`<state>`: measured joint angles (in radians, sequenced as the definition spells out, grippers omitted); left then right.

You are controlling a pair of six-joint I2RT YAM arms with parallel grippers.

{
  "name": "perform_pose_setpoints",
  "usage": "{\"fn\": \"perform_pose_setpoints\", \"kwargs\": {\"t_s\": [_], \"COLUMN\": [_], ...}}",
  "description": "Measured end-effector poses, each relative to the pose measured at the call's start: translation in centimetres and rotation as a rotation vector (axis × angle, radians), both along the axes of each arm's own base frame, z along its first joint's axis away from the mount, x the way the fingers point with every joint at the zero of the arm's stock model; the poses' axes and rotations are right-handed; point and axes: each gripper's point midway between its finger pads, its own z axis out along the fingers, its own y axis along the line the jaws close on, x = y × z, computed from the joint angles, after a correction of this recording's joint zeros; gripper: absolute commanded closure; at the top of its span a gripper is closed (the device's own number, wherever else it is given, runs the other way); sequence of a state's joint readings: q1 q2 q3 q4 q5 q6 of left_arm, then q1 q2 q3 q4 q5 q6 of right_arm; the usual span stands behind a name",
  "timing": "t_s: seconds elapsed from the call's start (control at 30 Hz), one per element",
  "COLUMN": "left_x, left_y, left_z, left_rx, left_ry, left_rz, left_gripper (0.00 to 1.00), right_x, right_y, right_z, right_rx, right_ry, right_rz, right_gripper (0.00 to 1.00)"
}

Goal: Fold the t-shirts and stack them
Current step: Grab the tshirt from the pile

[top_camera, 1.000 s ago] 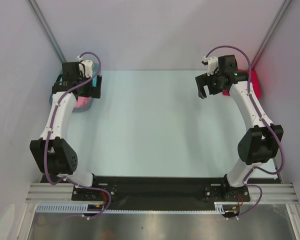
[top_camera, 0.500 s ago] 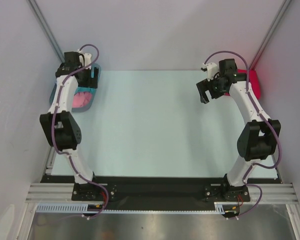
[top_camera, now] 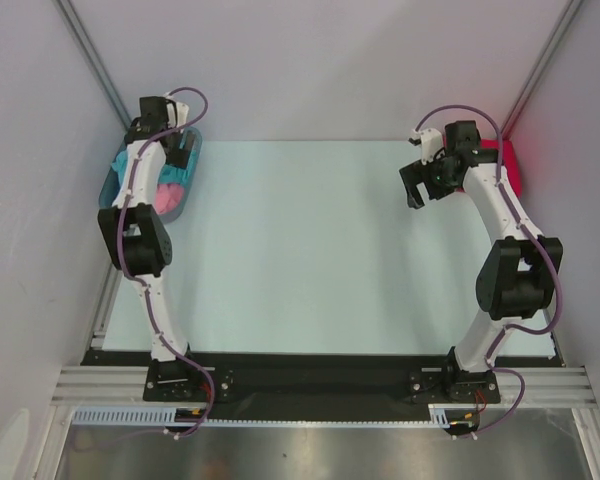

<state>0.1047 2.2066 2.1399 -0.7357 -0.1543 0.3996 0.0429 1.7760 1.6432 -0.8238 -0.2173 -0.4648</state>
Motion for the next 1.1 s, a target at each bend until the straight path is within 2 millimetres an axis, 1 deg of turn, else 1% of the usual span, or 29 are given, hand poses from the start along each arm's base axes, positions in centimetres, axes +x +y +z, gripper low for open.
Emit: {"fn": "perform_pose_setpoints", "kwargs": {"t_s": [0.1, 0.23, 0.33, 0.5, 0.6, 0.63, 0.67, 0.7, 0.73, 0.8, 0.83, 0.87, 0.9, 1.1], "left_x": [0.6, 0.7, 0.7, 0.8, 0.7, 0.7, 0.8, 0.9, 1.0, 1.1, 1.2, 1.2, 1.3, 1.4], "left_y": [0.9, 1.5, 1.6, 2.1, 2.4, 2.5, 2.7, 2.8, 2.9, 3.1, 3.2, 3.2, 3.3, 3.2], "left_z": [1.1, 0.9, 0.0, -2.8, -4.5, -4.9, -5.1, -5.2, -5.2, -5.1, -5.0, -5.0, -4.8, -4.8], "left_rx": [0.064, 0.117, 0.138, 0.167, 0.181, 0.188, 0.194, 0.203, 0.208, 0.219, 0.224, 0.223, 0.23, 0.22], "left_ry": [-0.029, -0.016, 0.002, 0.056, 0.089, 0.095, 0.097, 0.098, 0.095, 0.089, 0.086, 0.081, 0.076, 0.067], "left_rz": [0.004, -0.006, -0.017, -0.022, -0.014, -0.013, -0.01, -0.009, -0.007, -0.004, -0.001, 0.007, 0.008, 0.017], "left_gripper": [0.12, 0.17, 0.21, 0.26, 0.31, 0.37, 0.41, 0.44, 0.52, 0.59, 0.8, 0.96, 1.0, 1.0], "right_x": [-0.3, -0.1, -0.1, -0.1, 0.0, 0.0, 0.0, 0.0, 0.0, 0.0, 0.0, 0.0, -0.1, -0.1], "right_y": [0.0, 0.1, 0.1, 0.2, 0.3, 0.3, 0.3, 0.3, 0.3, 0.4, 0.4, 0.4, 0.4, 0.5], "right_z": [-0.6, -0.5, -0.5, -0.4, -0.4, -0.4, -0.4, -0.4, -0.4, -0.4, -0.4, -0.4, -0.4, -0.6], "right_rx": [0.0, 0.001, 0.001, 0.001, 0.001, 0.002, 0.002, 0.002, 0.002, 0.003, 0.003, 0.003, 0.002, -0.006], "right_ry": [0.016, 0.008, 0.006, 0.004, 0.003, 0.003, 0.003, 0.003, 0.003, 0.003, 0.003, 0.003, 0.003, 0.003], "right_rz": [0.0, 0.001, 0.001, 0.003, 0.005, 0.004, 0.003, 0.004, 0.004, 0.004, 0.004, 0.004, 0.005, 0.005], "right_gripper": [0.0, 0.0, 0.0, 0.0, 0.0, 0.0, 0.0, 0.0, 0.0, 0.0, 0.0, 0.0, 0.0, 0.0]}}
